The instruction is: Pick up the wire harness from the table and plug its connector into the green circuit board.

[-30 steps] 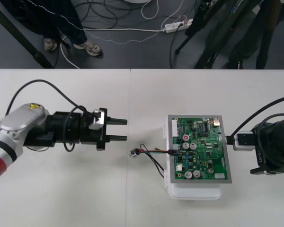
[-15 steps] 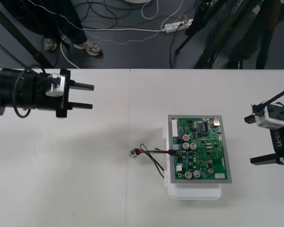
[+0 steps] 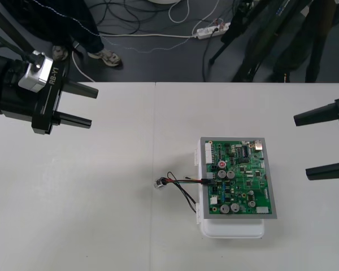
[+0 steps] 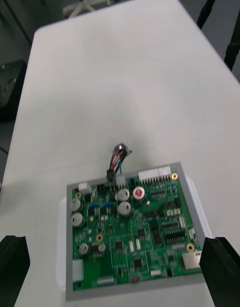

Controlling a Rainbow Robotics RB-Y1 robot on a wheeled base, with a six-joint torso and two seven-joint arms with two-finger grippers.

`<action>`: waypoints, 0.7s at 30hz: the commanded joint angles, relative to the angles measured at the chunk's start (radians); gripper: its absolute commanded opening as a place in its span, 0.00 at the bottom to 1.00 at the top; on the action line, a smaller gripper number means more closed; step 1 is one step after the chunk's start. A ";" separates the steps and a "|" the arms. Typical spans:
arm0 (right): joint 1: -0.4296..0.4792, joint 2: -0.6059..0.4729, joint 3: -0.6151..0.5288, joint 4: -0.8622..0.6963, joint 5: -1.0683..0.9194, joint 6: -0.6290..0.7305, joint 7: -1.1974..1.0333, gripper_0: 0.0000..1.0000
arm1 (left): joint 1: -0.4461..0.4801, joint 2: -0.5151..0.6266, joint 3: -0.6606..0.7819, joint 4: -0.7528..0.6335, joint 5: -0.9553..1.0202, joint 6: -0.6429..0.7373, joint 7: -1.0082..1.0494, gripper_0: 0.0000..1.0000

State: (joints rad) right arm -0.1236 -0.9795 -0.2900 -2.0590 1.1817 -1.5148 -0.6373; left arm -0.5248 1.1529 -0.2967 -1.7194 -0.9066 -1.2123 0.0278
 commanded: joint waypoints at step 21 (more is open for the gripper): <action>-0.088 0.044 -0.031 0.026 -0.223 0.087 0.021 1.00 | 0.009 0.205 0.163 -0.200 0.022 0.109 0.331 1.00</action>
State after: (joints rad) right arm -0.1837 -0.9497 -0.2902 -2.0272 0.9813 -1.4385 -0.6373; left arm -0.5242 1.3126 -0.1652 -1.8919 -0.9031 -1.1709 0.4091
